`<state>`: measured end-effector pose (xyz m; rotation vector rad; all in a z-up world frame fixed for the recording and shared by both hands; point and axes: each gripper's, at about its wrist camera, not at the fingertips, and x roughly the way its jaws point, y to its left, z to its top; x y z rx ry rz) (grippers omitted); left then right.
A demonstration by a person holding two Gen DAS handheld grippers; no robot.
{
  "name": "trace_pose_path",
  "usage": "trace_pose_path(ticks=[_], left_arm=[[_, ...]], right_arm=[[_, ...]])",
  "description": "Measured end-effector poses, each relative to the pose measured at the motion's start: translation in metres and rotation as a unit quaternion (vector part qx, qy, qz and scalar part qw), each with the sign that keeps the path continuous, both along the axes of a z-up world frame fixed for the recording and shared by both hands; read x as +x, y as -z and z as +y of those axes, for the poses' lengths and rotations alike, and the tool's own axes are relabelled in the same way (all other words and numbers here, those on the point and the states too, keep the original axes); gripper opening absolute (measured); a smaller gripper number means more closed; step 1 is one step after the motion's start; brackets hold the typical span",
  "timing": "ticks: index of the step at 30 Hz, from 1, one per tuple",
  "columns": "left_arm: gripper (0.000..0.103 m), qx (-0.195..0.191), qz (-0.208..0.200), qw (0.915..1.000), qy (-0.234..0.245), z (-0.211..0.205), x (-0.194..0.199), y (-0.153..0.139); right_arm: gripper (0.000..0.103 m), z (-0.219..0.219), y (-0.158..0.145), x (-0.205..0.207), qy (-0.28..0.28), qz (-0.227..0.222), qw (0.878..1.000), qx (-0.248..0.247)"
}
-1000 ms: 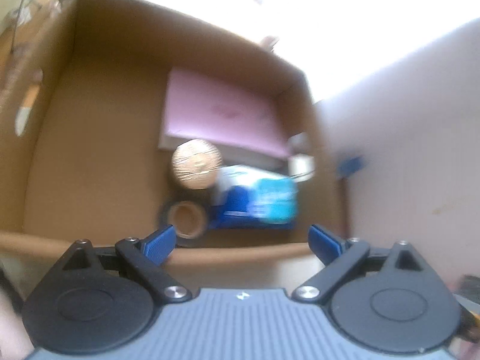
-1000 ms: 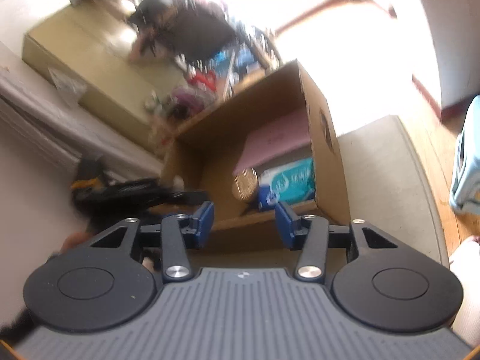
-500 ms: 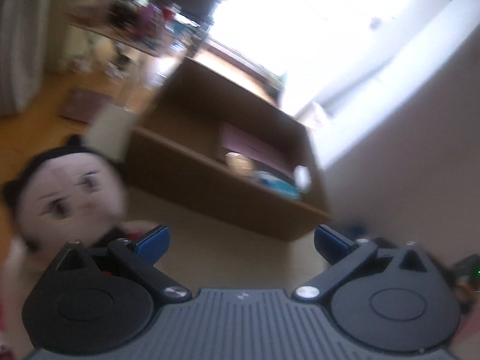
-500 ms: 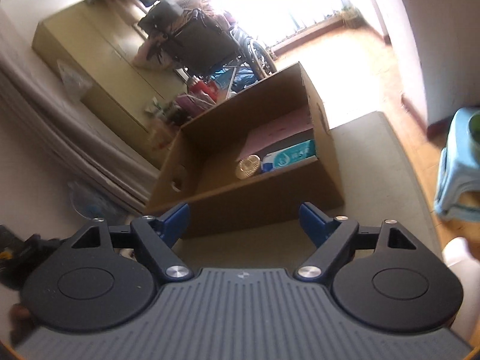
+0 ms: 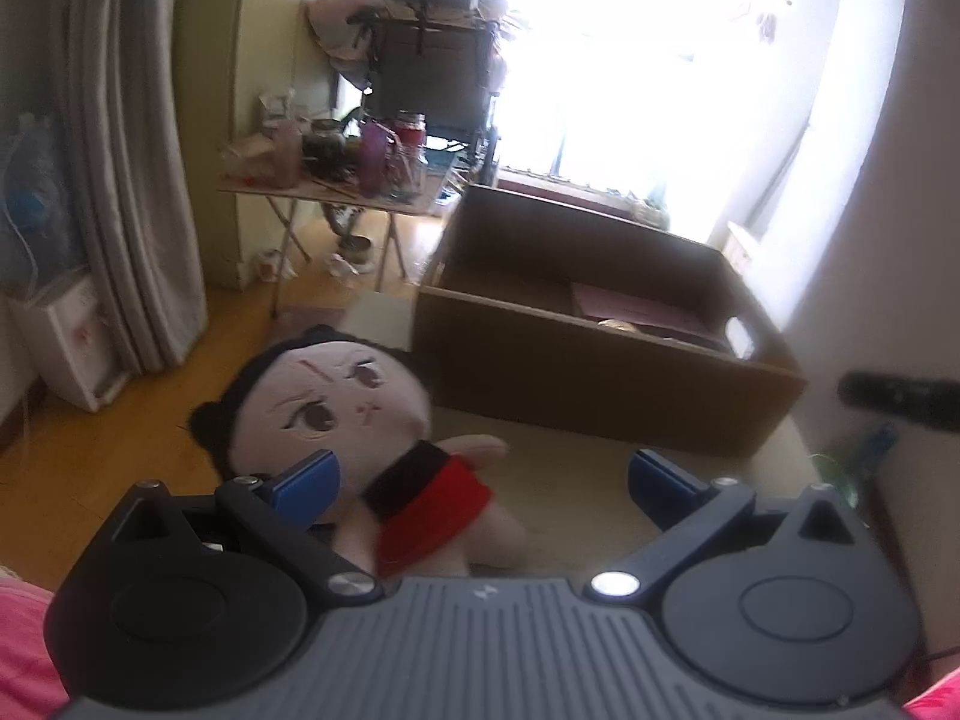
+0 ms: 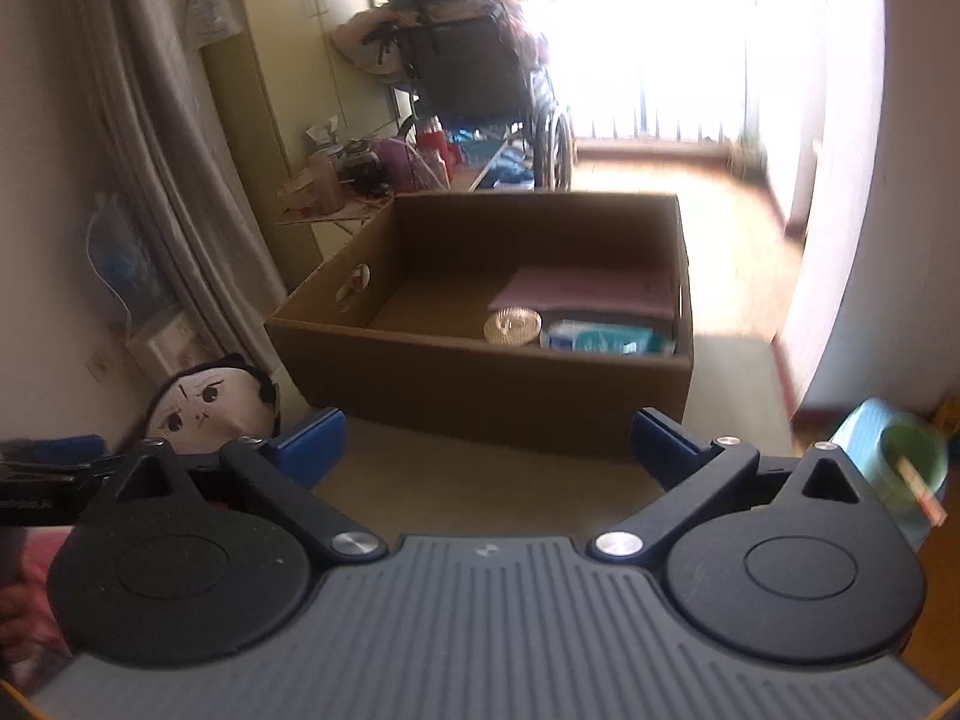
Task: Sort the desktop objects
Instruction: 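Open the right gripper and withdraw it from the box, then move both tools toward the plush doll on the table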
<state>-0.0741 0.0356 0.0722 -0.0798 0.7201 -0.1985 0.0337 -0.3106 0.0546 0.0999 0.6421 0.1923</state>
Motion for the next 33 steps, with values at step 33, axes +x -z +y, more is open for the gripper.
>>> trace_pose_path(ticks=[33], left_arm=[[0.103, -0.108, 0.149, 0.9797, -0.08, 0.118, 0.075, 0.096]], right_arm=[[0.102, 0.22, 0.08, 0.151, -0.244, 0.128, 0.959, 0.073]])
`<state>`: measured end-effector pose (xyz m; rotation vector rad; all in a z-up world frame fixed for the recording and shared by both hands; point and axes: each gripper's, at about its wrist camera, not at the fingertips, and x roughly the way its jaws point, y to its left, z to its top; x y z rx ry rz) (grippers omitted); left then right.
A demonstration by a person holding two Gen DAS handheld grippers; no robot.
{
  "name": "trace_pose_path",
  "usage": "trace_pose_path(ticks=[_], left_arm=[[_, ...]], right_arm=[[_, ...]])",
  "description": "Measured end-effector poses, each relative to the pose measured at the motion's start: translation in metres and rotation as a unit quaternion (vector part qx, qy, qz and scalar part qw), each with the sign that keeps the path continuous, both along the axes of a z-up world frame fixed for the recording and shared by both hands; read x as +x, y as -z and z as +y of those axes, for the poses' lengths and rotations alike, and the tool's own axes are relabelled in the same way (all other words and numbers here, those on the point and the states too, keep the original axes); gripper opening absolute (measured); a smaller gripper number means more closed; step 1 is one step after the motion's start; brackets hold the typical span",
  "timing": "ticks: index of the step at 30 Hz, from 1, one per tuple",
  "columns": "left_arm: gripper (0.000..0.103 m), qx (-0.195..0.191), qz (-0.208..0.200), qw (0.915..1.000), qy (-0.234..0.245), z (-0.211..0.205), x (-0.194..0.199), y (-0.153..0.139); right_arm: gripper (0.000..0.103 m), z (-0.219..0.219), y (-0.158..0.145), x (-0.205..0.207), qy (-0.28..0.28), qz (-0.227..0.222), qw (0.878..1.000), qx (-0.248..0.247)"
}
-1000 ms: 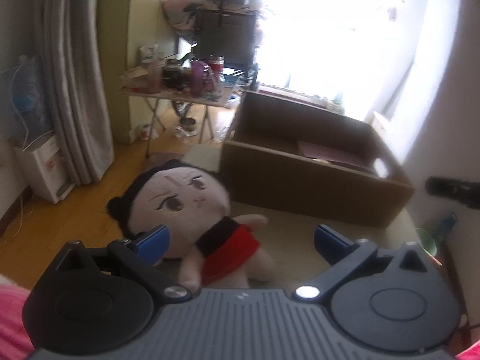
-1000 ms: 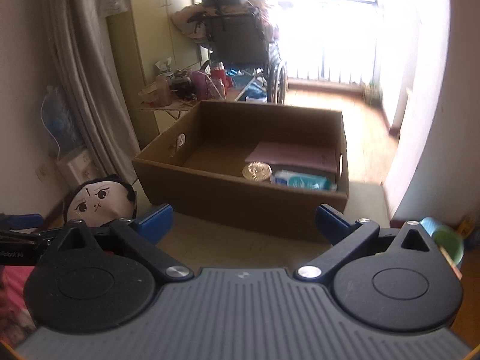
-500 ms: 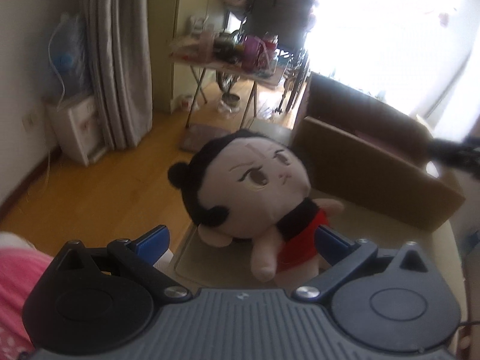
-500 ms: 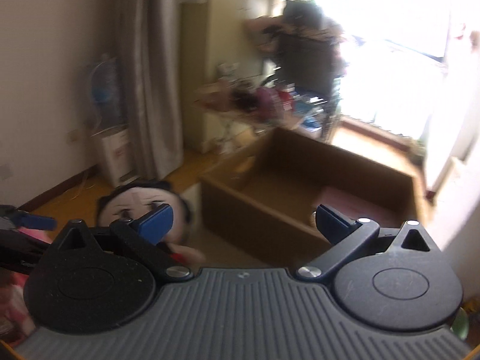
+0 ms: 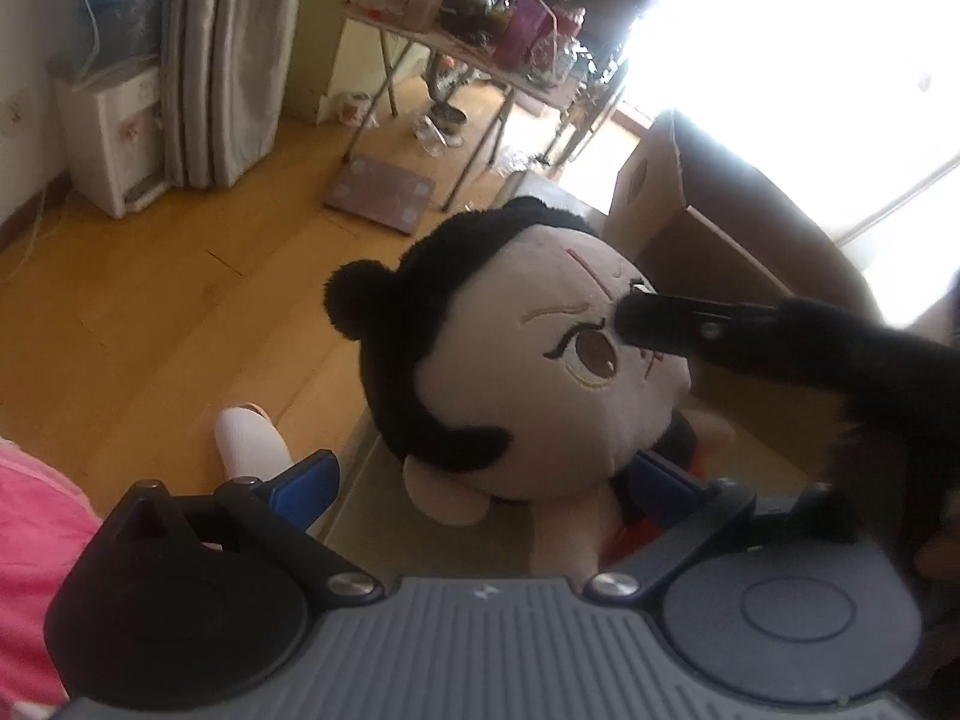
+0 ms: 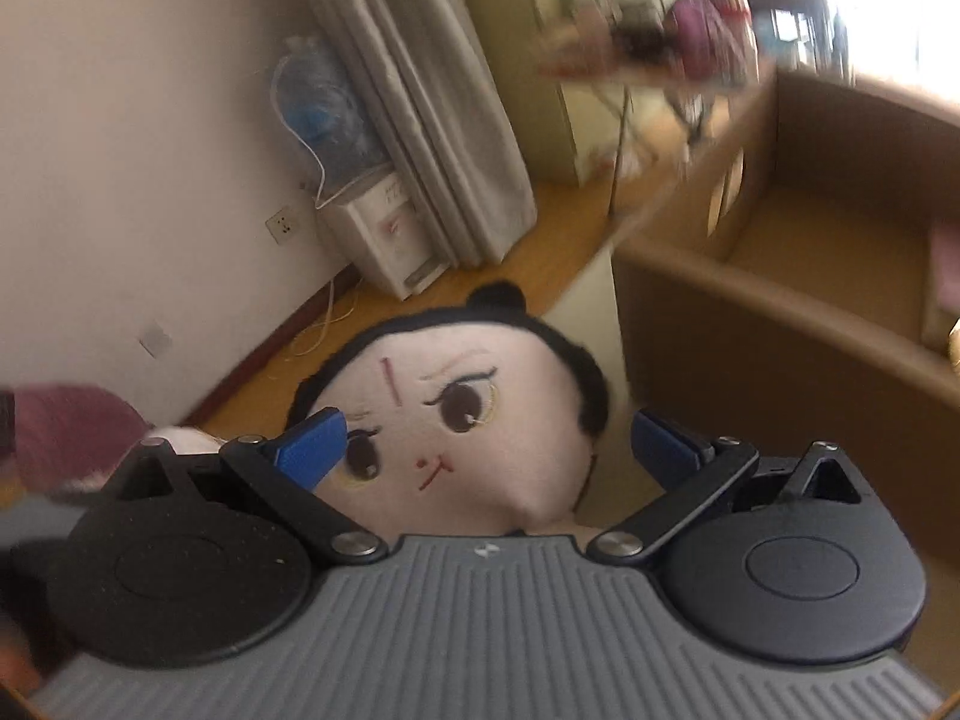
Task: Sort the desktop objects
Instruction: 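Move both tools toward the plush doll on the table, then close the right gripper on the doll's head while the left gripper grips its body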
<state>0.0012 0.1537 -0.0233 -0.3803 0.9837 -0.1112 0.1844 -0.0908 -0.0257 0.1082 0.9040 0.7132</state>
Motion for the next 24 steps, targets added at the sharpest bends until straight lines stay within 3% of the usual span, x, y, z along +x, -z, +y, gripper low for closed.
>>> trace_pose_path(ticks=[5, 9, 18, 24], left_arm=[[0.103, -0.012, 0.019, 0.9995, 0.022, 0.0, 0.013, 0.011], [0.103, -0.034, 0.026, 0.9987, 0.027, -0.002, 0.016, 0.015], [0.103, -0.023, 0.041, 0.9984, 0.031, -0.01, -0.002, 0.006], [0.103, 0.004, 0.046, 0.9979, 0.046, -0.024, -0.026, -0.008]], right_arm=[[0.102, 0.002, 0.034, 0.027, -0.001, 0.116, 0.991, 0.072], [0.102, 0.005, 0.035, 0.028, -0.011, 0.123, 0.989, 0.08], [0.102, 0.008, 0.021, 0.012, -0.019, 0.152, 0.986, 0.062], [0.102, 0.0, 0.012, -0.021, -0.026, 0.171, 0.983, 0.065]])
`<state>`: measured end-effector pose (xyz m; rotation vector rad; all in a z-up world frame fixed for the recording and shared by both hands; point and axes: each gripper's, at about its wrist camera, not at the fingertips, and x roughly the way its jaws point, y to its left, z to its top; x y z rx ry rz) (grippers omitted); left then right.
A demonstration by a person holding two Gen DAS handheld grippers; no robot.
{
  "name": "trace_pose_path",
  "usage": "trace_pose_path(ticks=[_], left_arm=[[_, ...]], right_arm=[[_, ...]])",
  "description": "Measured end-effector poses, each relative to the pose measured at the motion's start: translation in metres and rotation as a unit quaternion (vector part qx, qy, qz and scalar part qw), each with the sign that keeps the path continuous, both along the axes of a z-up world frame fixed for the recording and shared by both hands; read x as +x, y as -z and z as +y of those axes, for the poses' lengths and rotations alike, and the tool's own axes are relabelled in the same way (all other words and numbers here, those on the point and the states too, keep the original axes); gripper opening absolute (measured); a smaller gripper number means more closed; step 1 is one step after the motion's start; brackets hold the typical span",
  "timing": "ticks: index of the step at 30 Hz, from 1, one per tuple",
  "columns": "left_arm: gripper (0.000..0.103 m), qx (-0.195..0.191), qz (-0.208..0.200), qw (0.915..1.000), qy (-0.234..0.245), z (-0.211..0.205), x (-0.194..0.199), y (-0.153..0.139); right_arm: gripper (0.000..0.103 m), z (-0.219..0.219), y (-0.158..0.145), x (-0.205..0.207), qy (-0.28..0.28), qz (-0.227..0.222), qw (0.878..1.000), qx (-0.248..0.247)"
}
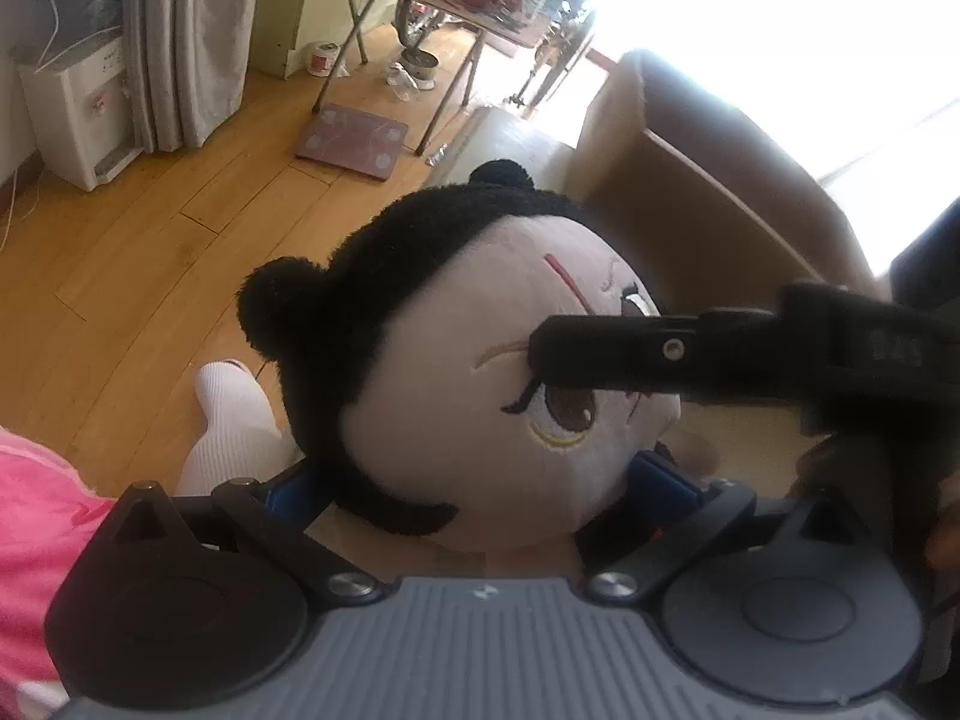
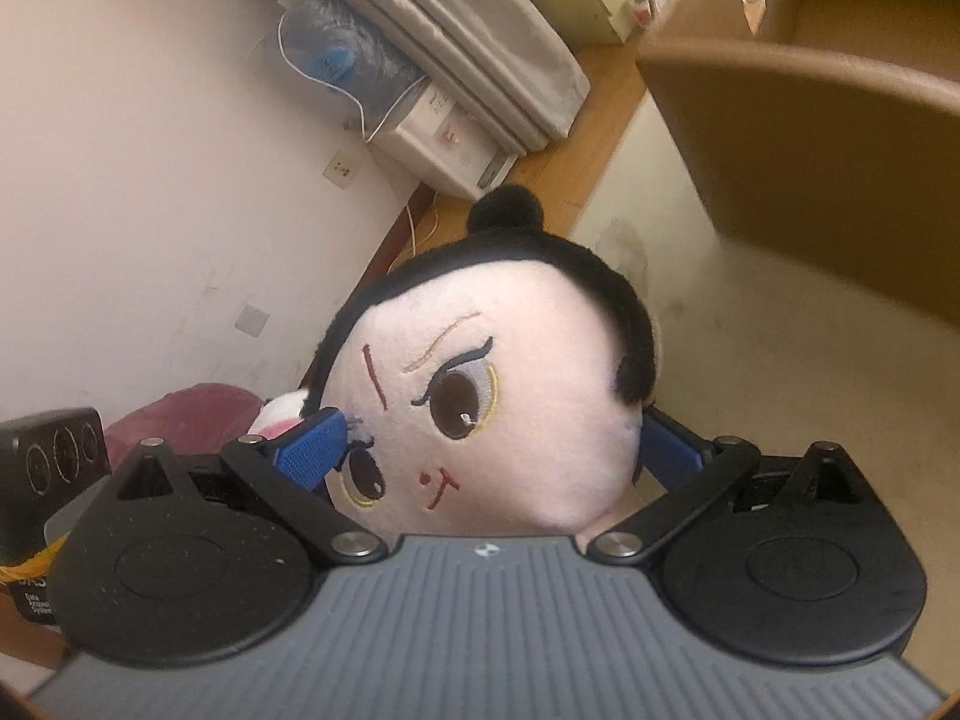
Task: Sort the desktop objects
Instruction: 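Close the right gripper on the doll's head while the left gripper grips its body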
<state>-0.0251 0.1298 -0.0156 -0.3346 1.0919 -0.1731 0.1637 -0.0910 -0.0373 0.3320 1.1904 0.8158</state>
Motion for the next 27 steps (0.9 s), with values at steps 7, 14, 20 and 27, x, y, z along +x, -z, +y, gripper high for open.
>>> trace_pose_path(ticks=[7, 14, 20, 27], left_arm=[[0.103, 0.013, -0.013, 0.998, 0.06, -0.042, -0.016, -0.01], [0.103, 0.001, -0.044, 0.9877, 0.15, -0.102, -0.014, -0.016], [0.103, -0.008, -0.014, 0.9805, 0.196, -0.14, -0.001, 0.009], [0.103, -0.021, -0.014, 0.9837, 0.178, -0.127, -0.015, 0.01]], right_arm=[[0.102, -0.054, -0.003, -0.048, 0.049, -0.001, 0.999, 0.012], [0.102, -0.131, -0.012, -0.081, 0.154, -0.024, 0.988, 0.006], [0.102, -0.183, 0.001, -0.095, 0.254, -0.027, 0.967, -0.002], [0.102, -0.189, 0.022, -0.101, 0.275, -0.015, 0.961, 0.028]])
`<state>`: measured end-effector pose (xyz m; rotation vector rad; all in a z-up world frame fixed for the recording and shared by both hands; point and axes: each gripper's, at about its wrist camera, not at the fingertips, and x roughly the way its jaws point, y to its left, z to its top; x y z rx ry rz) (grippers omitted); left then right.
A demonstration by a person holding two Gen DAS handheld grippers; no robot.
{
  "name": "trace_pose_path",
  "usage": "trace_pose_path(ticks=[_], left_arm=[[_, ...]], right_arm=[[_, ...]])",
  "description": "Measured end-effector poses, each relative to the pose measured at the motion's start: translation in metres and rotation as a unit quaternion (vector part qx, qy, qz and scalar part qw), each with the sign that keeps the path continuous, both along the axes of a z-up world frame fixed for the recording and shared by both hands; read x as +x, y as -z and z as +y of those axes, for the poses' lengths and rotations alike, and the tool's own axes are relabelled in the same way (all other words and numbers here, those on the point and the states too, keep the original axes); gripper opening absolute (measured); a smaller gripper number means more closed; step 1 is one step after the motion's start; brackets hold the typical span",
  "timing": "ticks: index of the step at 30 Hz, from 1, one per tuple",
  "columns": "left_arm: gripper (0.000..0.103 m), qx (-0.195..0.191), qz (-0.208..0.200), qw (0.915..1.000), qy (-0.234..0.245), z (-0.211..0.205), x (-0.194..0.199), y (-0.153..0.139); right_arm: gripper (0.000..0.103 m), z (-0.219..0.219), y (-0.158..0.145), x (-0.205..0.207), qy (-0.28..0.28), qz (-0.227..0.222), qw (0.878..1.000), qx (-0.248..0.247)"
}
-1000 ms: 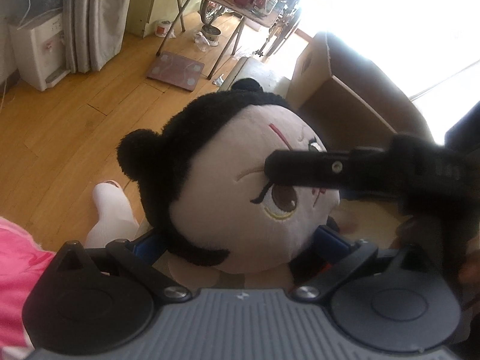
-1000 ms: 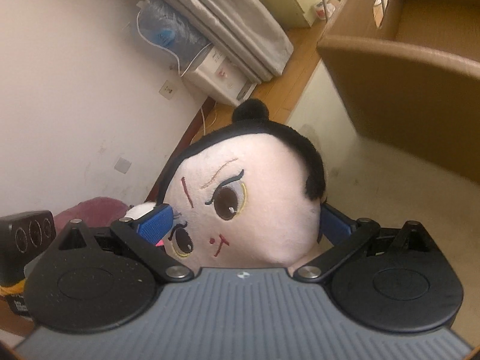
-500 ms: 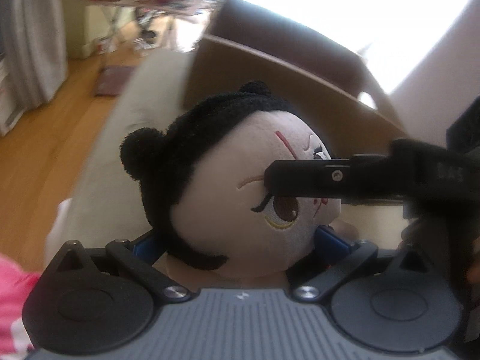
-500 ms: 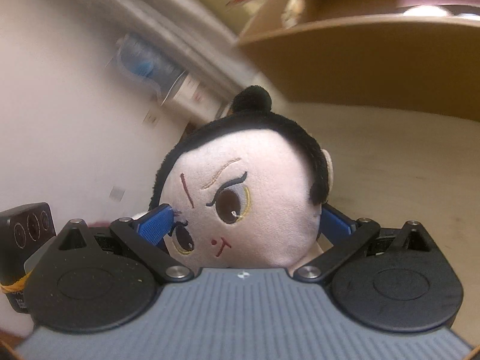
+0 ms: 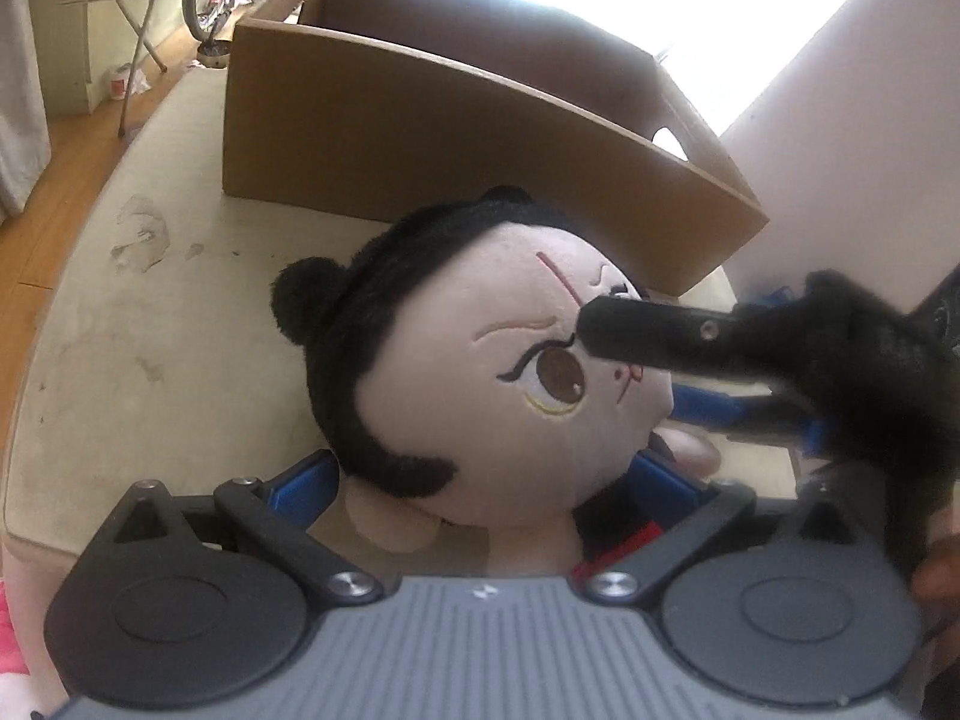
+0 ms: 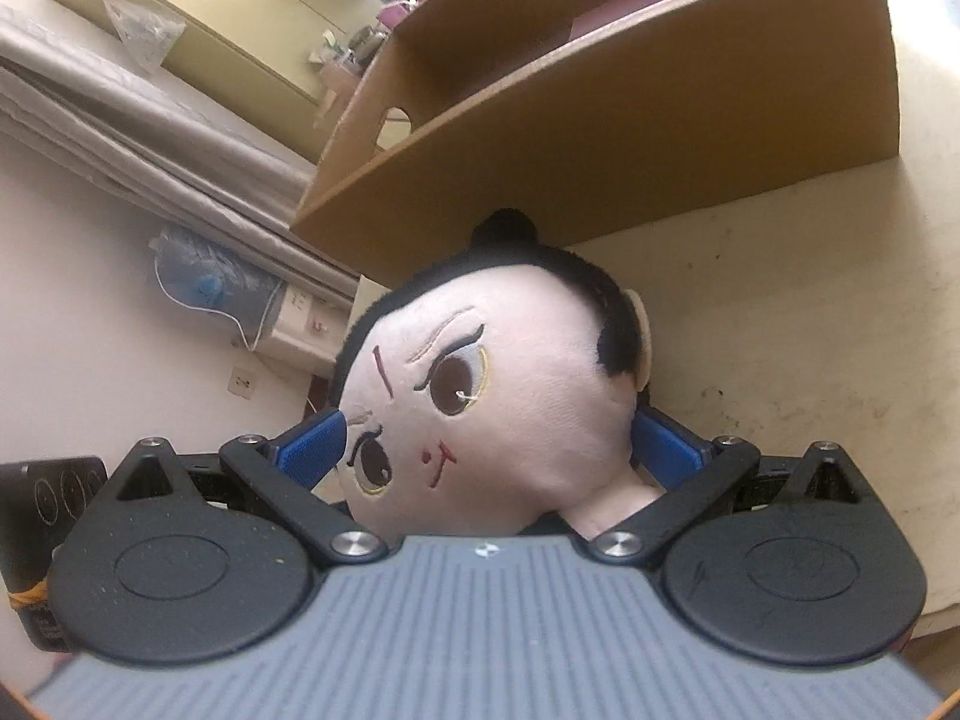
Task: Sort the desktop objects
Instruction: 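Close the right gripper on the doll's head while the left gripper grips its body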
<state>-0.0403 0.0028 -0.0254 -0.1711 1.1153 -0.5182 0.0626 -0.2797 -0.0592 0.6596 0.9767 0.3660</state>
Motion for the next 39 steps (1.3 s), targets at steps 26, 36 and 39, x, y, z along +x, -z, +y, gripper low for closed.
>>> trace_pose_path(ticks=[26, 36, 39], left_arm=[[0.103, 0.014, 0.006, 0.9996, 0.024, -0.019, 0.019, 0.007], [0.103, 0.01, 0.009, 0.9994, 0.03, -0.017, 0.024, 0.006], [0.103, 0.012, 0.006, 0.9994, 0.032, -0.016, 0.014, -0.001]], right_arm=[[0.102, -0.017, -0.01, 0.037, 0.001, -0.028, 1.0, 0.013], [0.102, 0.002, 0.0, 0.043, -0.009, -0.007, 1.0, -0.008], [0.102, 0.005, 0.003, 0.043, -0.016, 0.004, 1.0, -0.013]])
